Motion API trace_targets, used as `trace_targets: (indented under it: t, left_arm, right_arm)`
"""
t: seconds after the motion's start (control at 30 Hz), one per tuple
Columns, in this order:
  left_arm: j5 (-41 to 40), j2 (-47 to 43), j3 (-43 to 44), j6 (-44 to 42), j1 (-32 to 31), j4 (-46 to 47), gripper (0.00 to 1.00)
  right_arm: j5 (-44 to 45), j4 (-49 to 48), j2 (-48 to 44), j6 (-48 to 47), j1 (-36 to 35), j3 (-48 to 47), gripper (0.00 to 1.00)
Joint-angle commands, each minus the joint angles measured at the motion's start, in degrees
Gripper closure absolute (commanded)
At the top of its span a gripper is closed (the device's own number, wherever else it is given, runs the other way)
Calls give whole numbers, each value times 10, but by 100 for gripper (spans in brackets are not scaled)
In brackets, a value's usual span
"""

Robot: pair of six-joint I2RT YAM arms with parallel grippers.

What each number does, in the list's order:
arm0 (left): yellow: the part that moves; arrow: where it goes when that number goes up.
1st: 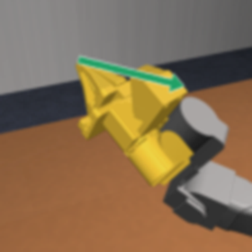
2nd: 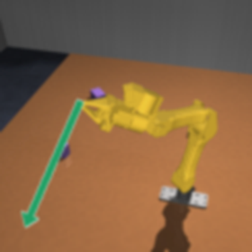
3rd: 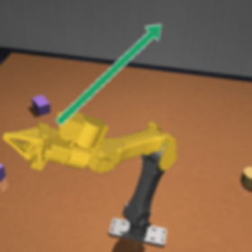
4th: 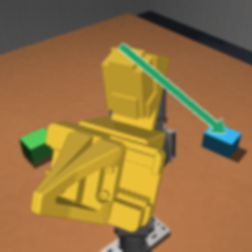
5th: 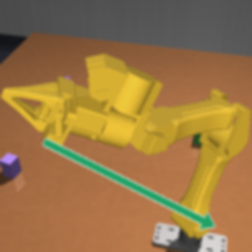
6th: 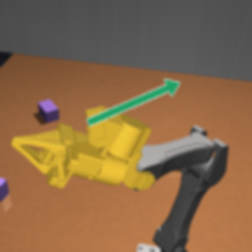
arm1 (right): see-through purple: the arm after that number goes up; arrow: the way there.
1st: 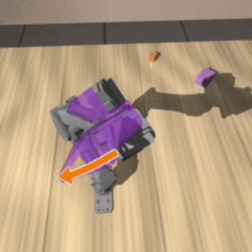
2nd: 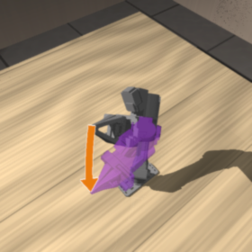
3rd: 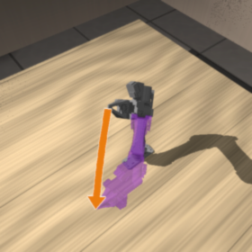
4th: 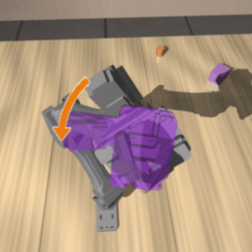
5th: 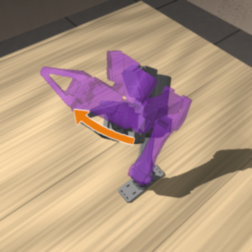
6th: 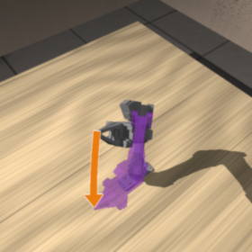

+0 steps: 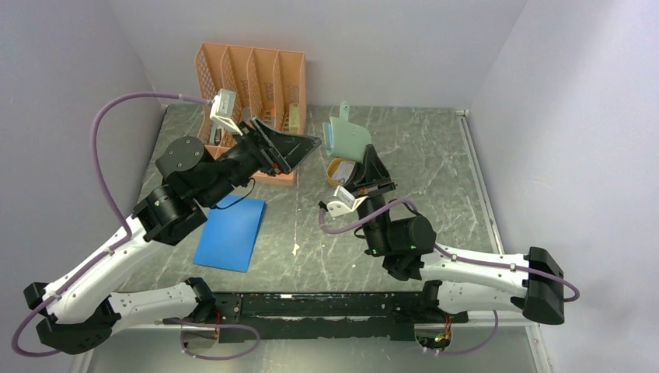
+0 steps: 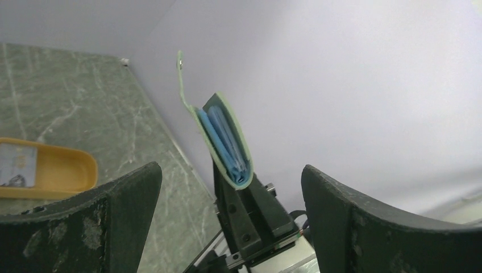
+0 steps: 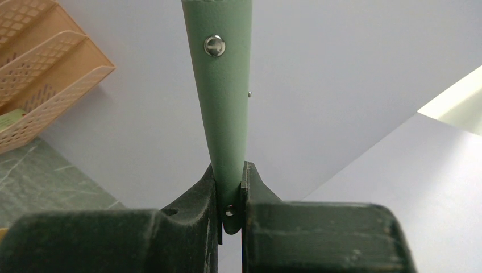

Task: Put the credit cards into the card holder
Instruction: Close the card holder at the center of the board.

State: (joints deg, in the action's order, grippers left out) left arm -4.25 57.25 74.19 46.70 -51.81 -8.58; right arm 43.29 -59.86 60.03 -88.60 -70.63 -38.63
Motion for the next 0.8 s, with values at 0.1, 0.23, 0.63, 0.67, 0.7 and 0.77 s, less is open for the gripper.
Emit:
trace_targets:
  t: [0.1,0.23,0.63,0.67,0.7,0.77]
  left_arm:
    - [81,66,64,29,-1,-28,3]
    - [96,76,69,34,-3,-27,3]
    - [70,118,119,9,-19,-113,24]
    - [68,119,120,8,-20,-115,27]
    - [66,120,121,6,-20,-116,29]
    - [61,122,124,5,-21,-119,32]
  right_arm:
    - [-14,-61,3,-53,-11,-7,100]
    - [-12,-51,6,-48,-14,-7,100]
    - [-7,-45,19,-51,-17,-13,100]
    - [-7,-44,20,-51,-18,-13,100]
    - [-7,-43,20,-50,-18,-13,100]
    - [-7,-44,21,-51,-19,-13,100]
